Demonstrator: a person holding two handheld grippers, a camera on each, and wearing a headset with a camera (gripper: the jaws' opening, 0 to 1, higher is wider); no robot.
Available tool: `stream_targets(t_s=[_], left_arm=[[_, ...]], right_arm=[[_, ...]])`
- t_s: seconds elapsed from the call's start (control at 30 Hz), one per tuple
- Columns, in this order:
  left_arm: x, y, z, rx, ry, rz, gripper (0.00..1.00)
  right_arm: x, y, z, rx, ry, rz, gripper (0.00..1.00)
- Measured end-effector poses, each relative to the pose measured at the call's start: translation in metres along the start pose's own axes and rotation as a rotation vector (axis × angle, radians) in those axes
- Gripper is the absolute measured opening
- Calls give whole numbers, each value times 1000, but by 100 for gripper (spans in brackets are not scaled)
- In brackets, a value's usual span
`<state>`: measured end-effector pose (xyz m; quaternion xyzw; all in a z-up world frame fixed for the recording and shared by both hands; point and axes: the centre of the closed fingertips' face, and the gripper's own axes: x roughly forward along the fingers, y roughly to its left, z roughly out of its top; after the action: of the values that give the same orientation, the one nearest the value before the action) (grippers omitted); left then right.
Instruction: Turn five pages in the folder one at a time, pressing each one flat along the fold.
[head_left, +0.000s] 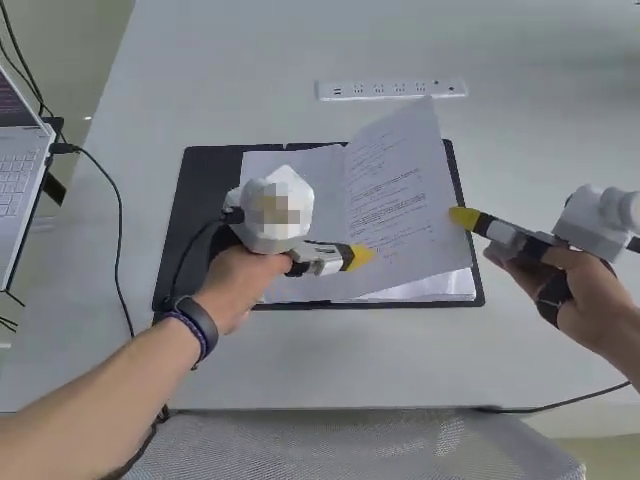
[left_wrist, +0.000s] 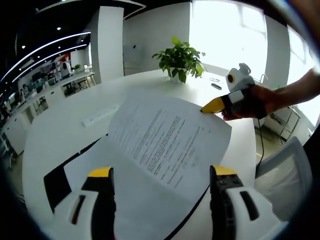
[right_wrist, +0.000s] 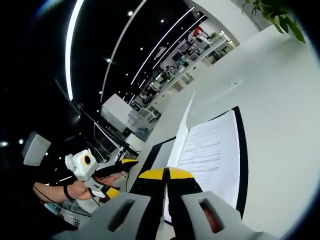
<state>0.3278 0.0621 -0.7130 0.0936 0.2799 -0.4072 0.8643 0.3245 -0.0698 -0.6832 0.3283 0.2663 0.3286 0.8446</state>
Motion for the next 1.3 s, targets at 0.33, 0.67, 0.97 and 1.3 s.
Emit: stream_targets(t_s=[0.33, 0.67, 0.97, 1.3], left_arm=[[-30, 16, -8, -29, -20, 46, 78], [-58, 31, -13, -55, -40, 89, 80], [-91, 41, -26, -72, -41, 133, 80], [-120, 48, -39, -113, -44, 183, 81]], right_arm=[[31, 57, 7, -92, 44, 133, 0], [64, 93, -3, -135, 105, 218, 0], [91, 112, -17, -147, 155, 254, 0], [121, 119, -39, -121, 212, 260, 0]])
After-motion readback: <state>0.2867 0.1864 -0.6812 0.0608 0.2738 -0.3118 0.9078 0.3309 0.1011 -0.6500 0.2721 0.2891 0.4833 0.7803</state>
